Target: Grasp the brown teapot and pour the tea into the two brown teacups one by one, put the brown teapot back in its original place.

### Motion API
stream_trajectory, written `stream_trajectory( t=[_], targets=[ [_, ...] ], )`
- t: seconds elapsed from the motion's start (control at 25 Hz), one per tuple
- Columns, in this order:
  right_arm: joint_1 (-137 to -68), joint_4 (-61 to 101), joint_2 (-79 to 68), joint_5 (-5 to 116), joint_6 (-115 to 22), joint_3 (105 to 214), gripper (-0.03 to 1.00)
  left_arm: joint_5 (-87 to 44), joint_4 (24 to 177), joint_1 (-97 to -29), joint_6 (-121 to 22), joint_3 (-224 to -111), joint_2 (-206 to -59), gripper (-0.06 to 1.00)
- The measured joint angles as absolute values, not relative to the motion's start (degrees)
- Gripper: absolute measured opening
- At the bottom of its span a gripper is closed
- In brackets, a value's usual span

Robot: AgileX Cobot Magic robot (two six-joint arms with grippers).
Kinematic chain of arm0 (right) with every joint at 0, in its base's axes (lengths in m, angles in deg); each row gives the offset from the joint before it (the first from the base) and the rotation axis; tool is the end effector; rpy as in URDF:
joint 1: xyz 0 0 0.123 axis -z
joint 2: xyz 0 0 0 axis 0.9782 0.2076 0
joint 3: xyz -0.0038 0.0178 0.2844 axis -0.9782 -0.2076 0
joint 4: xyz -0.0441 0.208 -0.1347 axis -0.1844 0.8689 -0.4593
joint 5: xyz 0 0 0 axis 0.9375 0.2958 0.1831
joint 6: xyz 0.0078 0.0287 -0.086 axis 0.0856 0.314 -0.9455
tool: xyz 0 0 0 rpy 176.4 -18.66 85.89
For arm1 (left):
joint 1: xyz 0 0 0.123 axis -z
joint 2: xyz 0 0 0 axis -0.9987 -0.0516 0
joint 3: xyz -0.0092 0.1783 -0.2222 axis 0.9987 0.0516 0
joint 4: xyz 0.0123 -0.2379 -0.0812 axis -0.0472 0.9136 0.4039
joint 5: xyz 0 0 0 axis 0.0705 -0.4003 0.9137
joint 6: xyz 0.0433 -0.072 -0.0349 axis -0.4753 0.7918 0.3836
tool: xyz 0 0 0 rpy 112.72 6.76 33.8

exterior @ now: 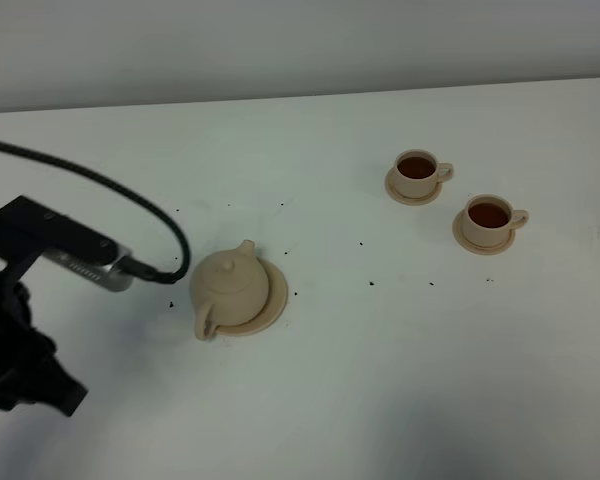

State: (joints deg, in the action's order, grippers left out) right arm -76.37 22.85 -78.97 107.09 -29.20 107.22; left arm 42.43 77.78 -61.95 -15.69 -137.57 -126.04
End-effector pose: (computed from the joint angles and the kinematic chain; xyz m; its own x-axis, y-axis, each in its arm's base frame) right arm -0.0053 0.0153 0.2758 -0.4511 0.0109 -0.8924 -0.1204 0.9900 0.0730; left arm 0.1781 -0.0682 0.2775 -0.8665 0.4725 -0.1608 0.4497 0.8789 0.1591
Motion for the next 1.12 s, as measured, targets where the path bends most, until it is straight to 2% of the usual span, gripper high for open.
stream_trajectory(
  t=[0.12, 0.4, 0.8, 1.12],
  targets=[
    [-76.37, 22.85, -78.97, 107.09, -29.20, 107.22, 0.39, 42.08, 80.70, -65.13, -15.69, -131.50, -118.61, 0.36],
    [-76.37, 22.85, -78.97, 107.09, -29.20, 107.22, 0.39, 29.74, 86.72, -71.59, -15.69, -119.01, -108.73, 0.31],
    [-76.37, 22.85, -78.97, 107.09, -29.20, 107.22, 0.39, 34.62, 90.29, -88.37, -16.55, -117.66, -88.39, 0.31],
    [-76.37, 22.85, -78.97, 107.09, -29.20, 107.22, 0.39, 33.75, 90.29, -92.88, -16.73, -116.95, -72.57, 0.31]
  ],
)
